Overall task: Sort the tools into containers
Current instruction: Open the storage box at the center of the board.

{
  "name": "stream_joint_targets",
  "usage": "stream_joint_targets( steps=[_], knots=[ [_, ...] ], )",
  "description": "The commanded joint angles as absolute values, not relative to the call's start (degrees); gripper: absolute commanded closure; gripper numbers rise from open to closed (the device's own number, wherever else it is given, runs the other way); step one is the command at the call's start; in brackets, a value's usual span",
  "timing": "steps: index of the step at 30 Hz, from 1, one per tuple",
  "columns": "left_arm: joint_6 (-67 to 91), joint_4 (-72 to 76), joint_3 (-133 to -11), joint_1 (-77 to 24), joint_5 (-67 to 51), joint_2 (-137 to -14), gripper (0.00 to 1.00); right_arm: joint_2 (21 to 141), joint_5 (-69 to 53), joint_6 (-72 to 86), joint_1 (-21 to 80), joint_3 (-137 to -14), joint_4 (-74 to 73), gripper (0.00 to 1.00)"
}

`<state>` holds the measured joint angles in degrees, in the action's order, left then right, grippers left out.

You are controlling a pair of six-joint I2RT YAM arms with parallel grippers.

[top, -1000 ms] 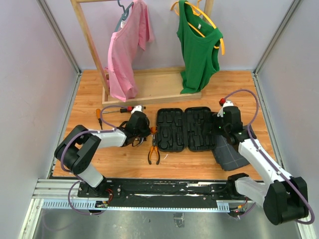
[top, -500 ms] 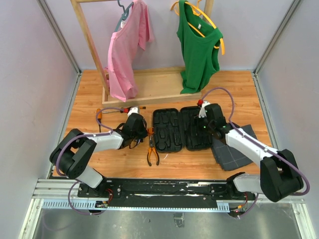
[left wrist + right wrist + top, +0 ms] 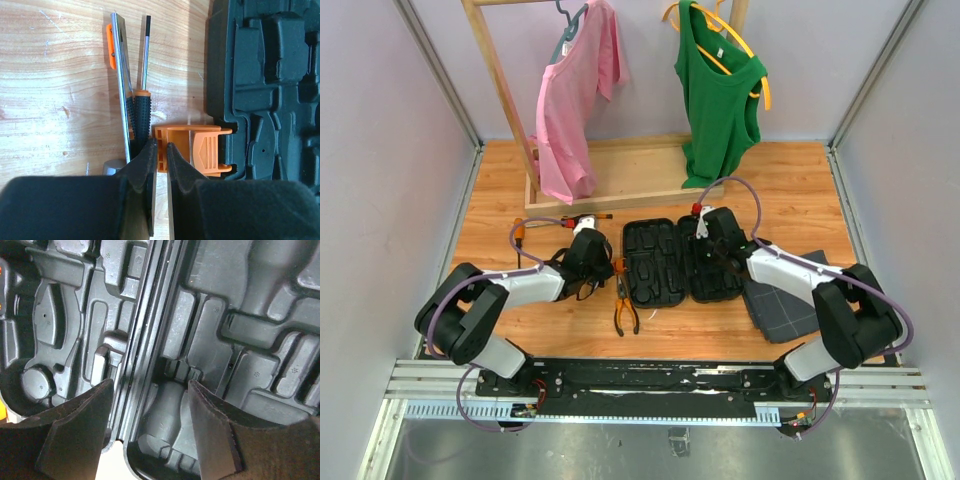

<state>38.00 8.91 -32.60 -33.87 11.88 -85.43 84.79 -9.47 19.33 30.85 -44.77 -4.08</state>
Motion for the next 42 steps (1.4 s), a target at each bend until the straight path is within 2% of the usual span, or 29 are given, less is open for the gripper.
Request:
stream_joint_targets(
  steps=[1, 7, 12, 16, 26, 32, 36, 42],
  knots=[
    [37.2, 3.5, -31.9, -33.2, 12.3, -84.8, 0.89, 86.8, -9.2, 19.7, 32.8, -46.9, -2.8, 0.37],
    [36.9, 3.5, -32.8, -33.2, 11.6, -84.2, 0.84, 89.4, -7.8, 19.4, 34.8, -48.4, -3.3, 0.39],
    [35.9, 1.8, -34.2, -33.2, 12.7, -82.5, 0.71, 91.3, -3.6, 18.4, 35.5, -50.3, -5.6, 0.5],
    [35.0, 0.0, -35.7, -33.2, 13.9, -80.1, 0.63, 92.8, -1.2, 16.9, 35.5, -52.5, -7.9, 0.52],
    [33.1, -4.7, -37.6, -32.6, 18.2, -72.8, 0.56, 96.3, -0.7, 11.8, 35.5, -57.0, -7.9, 0.53],
    [33.5, -6.5, -36.6, -30.9, 19.5, -70.3, 0.56, 98.3, -2.2, 9.8, 35.3, -59.8, -7.2, 0.53],
    [34.4, -7.5, -35.7, -29.4, 19.4, -69.4, 0.53, 97.5, -2.9, 10.8, 35.3, -60.6, -7.4, 0.5],
    [33.9, -7.7, -34.2, -28.0, 18.4, -68.4, 0.5, 90.8, -1.4, 11.9, 35.3, -58.9, -6.7, 0.35]
  ],
)
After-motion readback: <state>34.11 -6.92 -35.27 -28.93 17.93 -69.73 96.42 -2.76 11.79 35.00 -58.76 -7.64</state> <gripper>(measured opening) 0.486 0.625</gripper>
